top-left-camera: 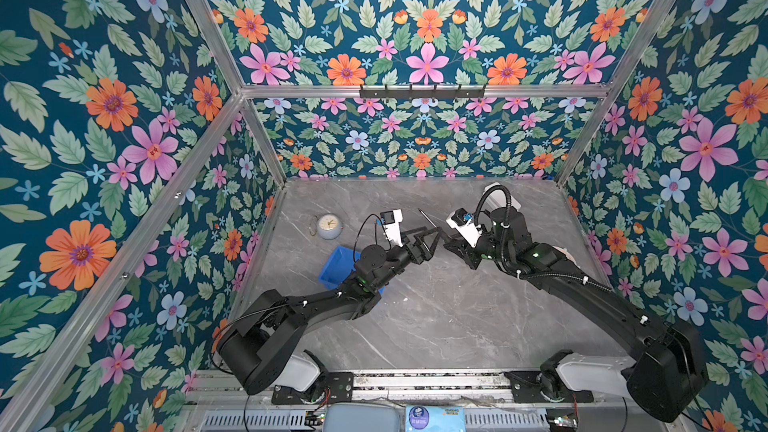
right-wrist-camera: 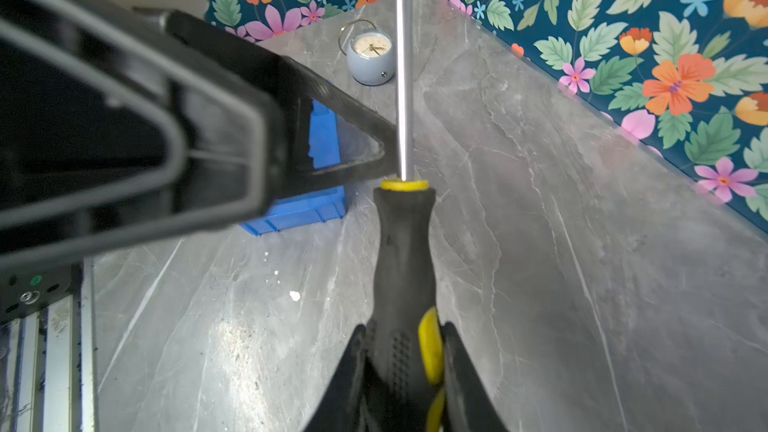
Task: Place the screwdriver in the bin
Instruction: 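Lift the screwdriver with the right gripper and carry it toward the left gripper, then close the left gripper on the screwdriver shaft and open the right gripper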
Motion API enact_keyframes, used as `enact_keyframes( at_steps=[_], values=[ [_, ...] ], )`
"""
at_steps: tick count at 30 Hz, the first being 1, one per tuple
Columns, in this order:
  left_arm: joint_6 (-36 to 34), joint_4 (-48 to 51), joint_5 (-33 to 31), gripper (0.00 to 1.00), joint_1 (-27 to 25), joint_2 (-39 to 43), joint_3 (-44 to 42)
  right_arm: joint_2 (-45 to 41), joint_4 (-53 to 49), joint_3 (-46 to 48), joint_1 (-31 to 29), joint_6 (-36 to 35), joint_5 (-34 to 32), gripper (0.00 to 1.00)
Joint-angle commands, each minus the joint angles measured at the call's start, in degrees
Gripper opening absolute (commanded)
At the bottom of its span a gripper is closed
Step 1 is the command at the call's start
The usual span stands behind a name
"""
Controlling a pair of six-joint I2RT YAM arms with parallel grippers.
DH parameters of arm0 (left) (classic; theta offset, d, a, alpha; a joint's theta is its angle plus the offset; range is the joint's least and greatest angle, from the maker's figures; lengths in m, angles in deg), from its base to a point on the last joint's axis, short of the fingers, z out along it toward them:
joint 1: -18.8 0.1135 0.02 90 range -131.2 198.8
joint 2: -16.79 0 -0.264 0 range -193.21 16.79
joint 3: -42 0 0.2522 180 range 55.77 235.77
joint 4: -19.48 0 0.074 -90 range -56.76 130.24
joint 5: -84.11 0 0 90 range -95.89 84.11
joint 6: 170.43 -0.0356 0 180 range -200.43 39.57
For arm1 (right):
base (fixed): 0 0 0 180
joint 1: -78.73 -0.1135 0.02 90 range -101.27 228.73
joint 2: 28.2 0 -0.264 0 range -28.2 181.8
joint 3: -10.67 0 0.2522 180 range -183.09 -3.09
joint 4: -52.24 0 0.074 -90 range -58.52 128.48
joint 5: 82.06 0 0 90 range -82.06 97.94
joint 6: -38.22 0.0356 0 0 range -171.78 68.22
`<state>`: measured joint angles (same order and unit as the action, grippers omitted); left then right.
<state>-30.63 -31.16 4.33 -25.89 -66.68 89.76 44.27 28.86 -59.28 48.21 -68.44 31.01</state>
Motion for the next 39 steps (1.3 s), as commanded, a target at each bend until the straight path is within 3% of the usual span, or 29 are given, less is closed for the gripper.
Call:
enact_keyframes(
  at_steps=[1,5,10,20,26,30,35,39],
  values=[
    [3.1,-9.1,-0.3,0.79,-0.1,-1.1,-0.9,-0.4,2.2,-0.8,-0.4,-1.0,1.9,0.00],
    [3.3,-11.4,0.6,0.65,-0.1,-2.2,-1.0,0.0,1.9,-1.6,-0.4,-1.2,3.4,0.00],
    [3.5,-11.9,0.7,0.40,-0.1,-3.0,-1.0,0.3,1.5,-1.7,-0.8,-1.2,4.0,0.00],
    [3.5,-12.0,1.3,0.25,-0.1,-3.5,-0.6,0.2,-0.5,-1.7,-1.0,-2.3,5.8,0.00],
    [2.3,-11.4,2.3,0.01,-0.1,-3.0,-0.5,0.1,-0.6,-1.8,-1.0,-2.1,5.8,0.00],
    [1.7,-10.2,2.3,0.00,-0.1,-2.3,-0.6,0.4,-0.9,-2.2,-1.1,-1.8,5.5,0.00],
    [1.4,-7.5,0.1,0.00,0.0,-0.3,-1.8,0.1,-1.0,-2.6,-1.1,-1.4,5.4,0.38],
    [2.0,1.9,-3.6,0.00,0.4,3.7,-2.7,-0.6,-2.5,-3.2,-1.2,-2.1,6.0,0.76]
  ],
)
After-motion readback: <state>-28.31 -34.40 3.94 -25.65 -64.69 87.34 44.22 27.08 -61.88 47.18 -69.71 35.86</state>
